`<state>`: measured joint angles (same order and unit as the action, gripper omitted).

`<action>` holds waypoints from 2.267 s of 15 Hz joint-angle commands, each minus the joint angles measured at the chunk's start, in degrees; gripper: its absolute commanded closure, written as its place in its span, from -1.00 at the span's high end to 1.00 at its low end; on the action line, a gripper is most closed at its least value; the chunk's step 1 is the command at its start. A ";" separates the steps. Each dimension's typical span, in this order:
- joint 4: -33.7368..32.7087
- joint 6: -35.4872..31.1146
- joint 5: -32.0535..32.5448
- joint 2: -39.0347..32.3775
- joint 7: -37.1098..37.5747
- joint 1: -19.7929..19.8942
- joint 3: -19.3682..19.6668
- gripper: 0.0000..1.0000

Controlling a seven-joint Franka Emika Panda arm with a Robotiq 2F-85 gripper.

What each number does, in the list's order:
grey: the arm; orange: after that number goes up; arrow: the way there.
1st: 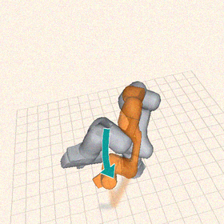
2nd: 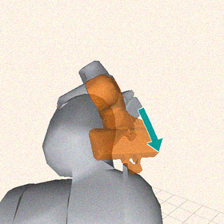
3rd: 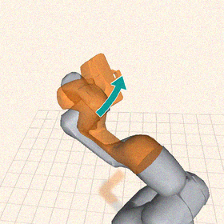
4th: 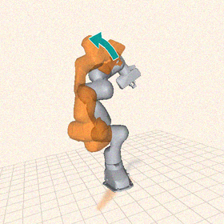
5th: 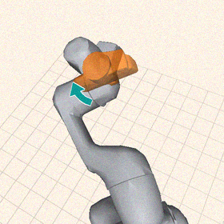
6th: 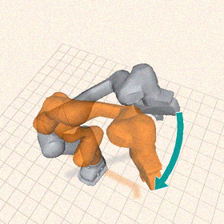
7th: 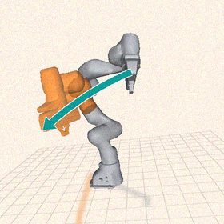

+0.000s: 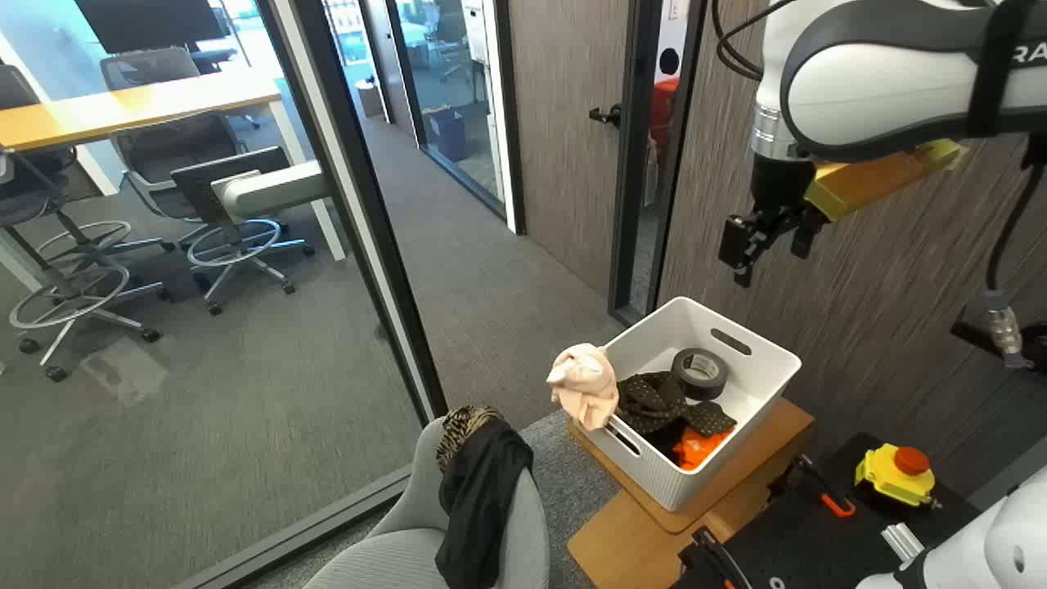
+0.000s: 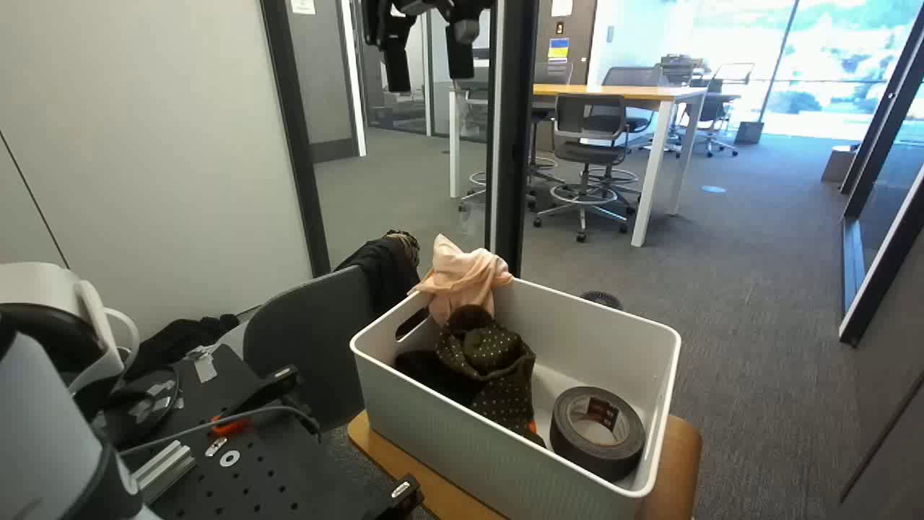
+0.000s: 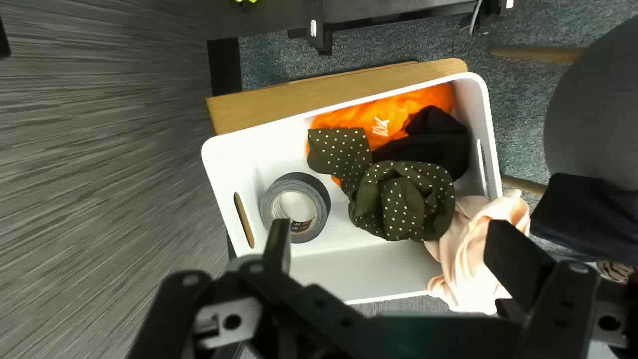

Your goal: Move the clothes from the backrest to the box

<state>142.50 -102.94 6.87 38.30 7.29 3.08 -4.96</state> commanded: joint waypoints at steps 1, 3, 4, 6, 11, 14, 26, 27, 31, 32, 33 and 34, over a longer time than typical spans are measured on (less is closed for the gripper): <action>-0.41 0.18 0.36 -0.07 0.38 -0.77 0.60 1.00; -0.91 0.19 0.36 0.17 0.38 -0.76 0.58 1.00; -1.03 0.19 0.36 0.24 0.38 -0.76 0.58 1.00; -1.06 0.19 0.36 0.24 0.38 -0.76 0.58 1.00; -0.38 -4.12 -1.89 -2.35 -2.59 -3.75 0.76 1.00; -0.37 -11.19 -2.64 -5.95 -7.09 -7.51 0.06 1.00; -10.27 -28.76 -8.11 -30.43 -33.06 -18.45 -0.88 1.00; -11.98 -28.67 -9.18 -33.13 -35.59 -18.97 -1.44 1.00; -17.55 -27.31 -12.89 -40.76 -45.87 -19.58 -4.77 1.00; -18.67 -27.09 -13.12 -42.55 -47.84 -19.58 -6.09 1.00; -19.77 -26.79 -13.23 -44.14 -50.03 -19.45 -7.24 1.00; -20.66 -26.74 -13.43 -45.60 -52.07 -19.40 -8.49 1.00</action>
<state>126.87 -131.05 -4.77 -2.38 -38.32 -16.46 -10.69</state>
